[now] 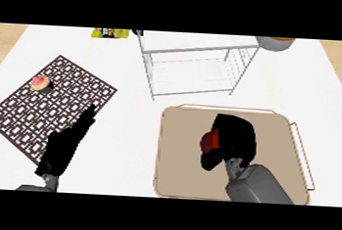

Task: Pick the can from the tray and place it in the tiered shelf

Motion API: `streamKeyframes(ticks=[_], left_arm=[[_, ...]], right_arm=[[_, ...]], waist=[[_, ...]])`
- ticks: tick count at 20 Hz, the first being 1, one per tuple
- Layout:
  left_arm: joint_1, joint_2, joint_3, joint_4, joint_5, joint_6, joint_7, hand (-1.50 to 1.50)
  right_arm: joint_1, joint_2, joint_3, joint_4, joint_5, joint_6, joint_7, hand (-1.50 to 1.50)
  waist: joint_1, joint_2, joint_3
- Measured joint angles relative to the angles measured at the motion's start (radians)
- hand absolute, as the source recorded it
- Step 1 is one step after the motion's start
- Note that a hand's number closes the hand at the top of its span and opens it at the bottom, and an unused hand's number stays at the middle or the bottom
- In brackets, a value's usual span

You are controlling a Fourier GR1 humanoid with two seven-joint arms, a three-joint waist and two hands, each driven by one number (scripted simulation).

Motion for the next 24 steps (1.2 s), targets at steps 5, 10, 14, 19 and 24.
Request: streamKeyframes(ticks=[5, 10, 14, 19, 24], left_arm=[[-0.021, -0.012, 0.025, 0.041, -0.014, -0.013, -0.019, 0.00], [-0.013, -0.015, 0.027, 0.022, -0.023, -0.020, -0.008, 0.00], [-0.016, -0.033, 0.023, 0.034, -0.040, -0.004, -0.013, 0.00], [-0.012, -0.039, 0.025, 0.033, -0.041, -0.007, -0.019, 0.00], [-0.024, -0.033, 0.034, 0.029, -0.039, -0.029, -0.005, 0.00]], right_arm=[[0.094, -0.062, -0.029, -0.150, -0.012, 0.028, -0.069, 1.50], [0.126, -0.132, -0.093, -0.373, -0.024, 0.112, -0.036, 1.50], [0.096, -0.168, -0.139, -0.509, 0.002, 0.149, -0.010, 1.50], [-0.026, -0.126, -0.236, -0.609, -0.014, 0.133, 0.008, 1.50], [-0.204, -0.098, -0.345, -0.584, -0.046, 0.152, 0.018, 1.50]], waist=[[-0.003, 0.002, 0.001], [-0.008, 0.005, 0.002], [-0.010, 0.006, 0.003], [-0.004, 0.007, 0.002], [0.002, 0.009, 0.003]])
